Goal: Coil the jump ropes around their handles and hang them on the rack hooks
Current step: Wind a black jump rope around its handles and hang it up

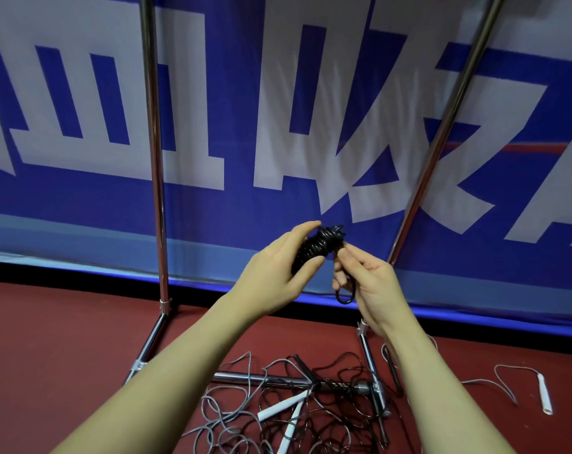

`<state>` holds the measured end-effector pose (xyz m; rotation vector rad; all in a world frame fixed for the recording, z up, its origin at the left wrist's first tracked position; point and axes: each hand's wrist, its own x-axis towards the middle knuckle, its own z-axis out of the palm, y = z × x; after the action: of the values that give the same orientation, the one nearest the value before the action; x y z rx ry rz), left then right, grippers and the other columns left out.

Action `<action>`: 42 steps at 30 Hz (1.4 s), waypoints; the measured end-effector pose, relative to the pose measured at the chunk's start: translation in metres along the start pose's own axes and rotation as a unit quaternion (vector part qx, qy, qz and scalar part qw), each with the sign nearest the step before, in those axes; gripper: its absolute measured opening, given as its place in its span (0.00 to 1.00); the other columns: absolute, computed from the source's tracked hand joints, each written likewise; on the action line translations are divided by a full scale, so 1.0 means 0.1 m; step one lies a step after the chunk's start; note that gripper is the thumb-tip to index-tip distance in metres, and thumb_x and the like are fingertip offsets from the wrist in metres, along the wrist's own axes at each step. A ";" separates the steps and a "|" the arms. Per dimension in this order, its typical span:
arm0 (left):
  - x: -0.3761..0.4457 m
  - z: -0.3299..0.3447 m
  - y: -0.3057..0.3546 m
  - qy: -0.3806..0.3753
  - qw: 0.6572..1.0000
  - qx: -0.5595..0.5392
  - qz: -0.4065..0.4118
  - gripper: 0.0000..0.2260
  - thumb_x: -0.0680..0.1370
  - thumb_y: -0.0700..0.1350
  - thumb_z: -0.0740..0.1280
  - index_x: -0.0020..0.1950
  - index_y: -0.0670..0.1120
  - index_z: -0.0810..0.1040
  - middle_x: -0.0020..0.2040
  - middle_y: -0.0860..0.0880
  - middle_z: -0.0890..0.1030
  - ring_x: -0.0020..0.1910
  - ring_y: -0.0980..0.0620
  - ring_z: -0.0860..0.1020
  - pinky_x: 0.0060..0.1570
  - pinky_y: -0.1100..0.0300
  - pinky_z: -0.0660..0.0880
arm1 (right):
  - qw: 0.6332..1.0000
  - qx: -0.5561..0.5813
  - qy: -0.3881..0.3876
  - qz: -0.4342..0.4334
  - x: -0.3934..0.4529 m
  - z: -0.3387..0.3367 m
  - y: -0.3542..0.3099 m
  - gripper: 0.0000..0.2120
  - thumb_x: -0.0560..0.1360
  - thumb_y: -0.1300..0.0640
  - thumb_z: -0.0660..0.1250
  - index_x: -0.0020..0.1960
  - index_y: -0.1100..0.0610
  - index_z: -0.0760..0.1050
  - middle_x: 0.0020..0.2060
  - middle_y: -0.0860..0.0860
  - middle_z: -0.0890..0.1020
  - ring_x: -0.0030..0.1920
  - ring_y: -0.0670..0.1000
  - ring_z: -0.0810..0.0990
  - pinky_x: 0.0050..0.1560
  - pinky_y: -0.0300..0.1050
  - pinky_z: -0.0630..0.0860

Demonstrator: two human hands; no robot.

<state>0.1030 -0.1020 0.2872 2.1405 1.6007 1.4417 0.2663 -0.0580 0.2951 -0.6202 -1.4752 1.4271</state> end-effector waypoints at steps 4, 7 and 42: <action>-0.01 0.07 -0.03 0.035 0.993 0.116 0.012 0.25 0.79 0.57 0.53 0.75 0.53 0.65 0.57 0.51 0.78 0.52 0.48 0.77 0.43 0.51 0.76 | 0.999 -0.020 0.040 0.001 -0.02 0.05 -0.01 0.07 0.78 0.61 0.64 0.49 0.59 0.81 0.30 0.52 0.70 0.27 0.46 0.68 0.31 0.39 0.75; 0.00 0.11 -0.06 0.067 0.980 0.183 0.050 0.24 0.80 0.55 0.53 0.74 0.50 0.67 0.52 0.46 0.77 0.42 0.45 0.77 0.27 0.56 0.72 | 0.998 -0.030 0.057 0.008 0.00 0.07 0.00 0.07 0.77 0.60 0.66 0.52 0.60 0.80 0.30 0.52 0.69 0.26 0.47 0.66 0.29 0.40 0.71; 0.06 0.07 -0.04 0.087 0.970 0.220 0.058 0.27 0.72 0.61 0.61 0.71 0.57 0.64 0.46 0.48 0.74 0.35 0.48 0.76 0.24 0.59 0.69 | 0.995 -0.008 0.095 -0.001 0.00 0.08 0.00 0.08 0.78 0.63 0.64 0.49 0.55 0.81 0.28 0.49 0.76 0.29 0.44 0.70 0.29 0.36 0.66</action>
<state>0.1054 -0.0931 0.2849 2.4291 2.0578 1.4516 0.2598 -0.0617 0.2962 -0.7446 -1.3378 1.3172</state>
